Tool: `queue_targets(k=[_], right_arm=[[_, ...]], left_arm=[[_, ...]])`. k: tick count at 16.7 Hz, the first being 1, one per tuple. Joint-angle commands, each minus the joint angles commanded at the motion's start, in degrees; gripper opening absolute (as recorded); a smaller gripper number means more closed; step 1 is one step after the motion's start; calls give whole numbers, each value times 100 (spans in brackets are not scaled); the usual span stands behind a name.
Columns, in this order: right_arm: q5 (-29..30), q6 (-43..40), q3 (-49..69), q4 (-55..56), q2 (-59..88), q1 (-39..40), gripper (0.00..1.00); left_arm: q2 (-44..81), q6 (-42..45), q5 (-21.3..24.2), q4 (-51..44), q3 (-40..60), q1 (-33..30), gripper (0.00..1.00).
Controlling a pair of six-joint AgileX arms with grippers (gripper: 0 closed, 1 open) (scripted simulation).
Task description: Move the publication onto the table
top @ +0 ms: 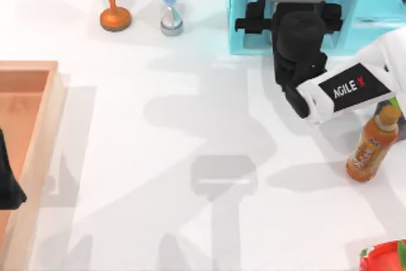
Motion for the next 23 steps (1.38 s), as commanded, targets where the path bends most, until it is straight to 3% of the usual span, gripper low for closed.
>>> queue_targets(k=[3,16,23], right_arm=[[0,0,0,0,0,0,100],[0,0,0,0,0,0,2],[0,0,0,0,0,0,0]], left_arm=[[0,0,0,0,0,0,100],[0,0,0,0,0,0,100],[0,0,0,0,0,0,100]])
